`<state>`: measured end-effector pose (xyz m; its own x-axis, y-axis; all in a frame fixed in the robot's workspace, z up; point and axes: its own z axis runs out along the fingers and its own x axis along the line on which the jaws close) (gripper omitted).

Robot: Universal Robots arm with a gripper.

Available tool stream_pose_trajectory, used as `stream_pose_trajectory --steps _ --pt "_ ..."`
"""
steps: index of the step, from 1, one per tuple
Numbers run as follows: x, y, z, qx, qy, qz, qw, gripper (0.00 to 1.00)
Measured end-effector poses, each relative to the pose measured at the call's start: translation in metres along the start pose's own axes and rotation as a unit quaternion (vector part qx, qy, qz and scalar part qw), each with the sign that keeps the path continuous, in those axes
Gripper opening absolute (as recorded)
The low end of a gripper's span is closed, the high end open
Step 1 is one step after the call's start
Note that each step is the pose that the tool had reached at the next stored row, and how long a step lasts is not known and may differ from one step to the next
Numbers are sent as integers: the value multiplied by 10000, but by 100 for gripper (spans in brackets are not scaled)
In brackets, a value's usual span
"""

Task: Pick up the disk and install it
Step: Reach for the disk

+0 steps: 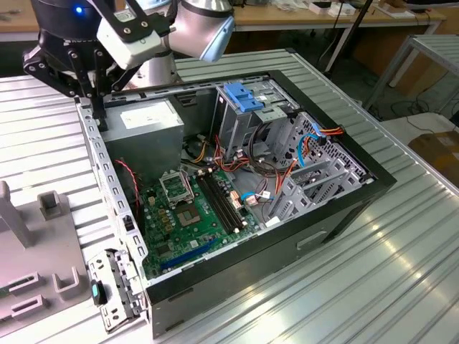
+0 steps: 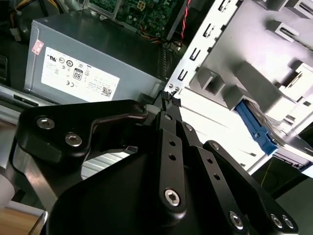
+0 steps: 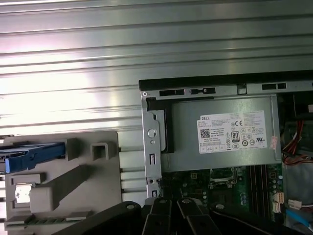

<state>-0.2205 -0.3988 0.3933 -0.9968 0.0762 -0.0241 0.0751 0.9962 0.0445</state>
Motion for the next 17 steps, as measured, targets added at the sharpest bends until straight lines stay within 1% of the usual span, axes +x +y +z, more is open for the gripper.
stream_pose_trajectory --steps 1,2,7,9,10,11,13,15,17 --pt "31 -2 -1 0 0 0 10000 11" --pt "83 -6 -3 0 0 0 10000 11" --pt "183 -14 -5 0 0 -1 10000 11" --pt "263 -20 -7 0 0 0 10000 11" --pt "320 -23 -9 0 0 0 10000 11" --pt "362 -26 -10 0 0 -1 10000 11" --pt "425 -26 -11 0 0 0 10000 11" --pt "508 -5 -12 0 0 0 10000 11" --pt "551 21 -12 0 0 -1 10000 11"
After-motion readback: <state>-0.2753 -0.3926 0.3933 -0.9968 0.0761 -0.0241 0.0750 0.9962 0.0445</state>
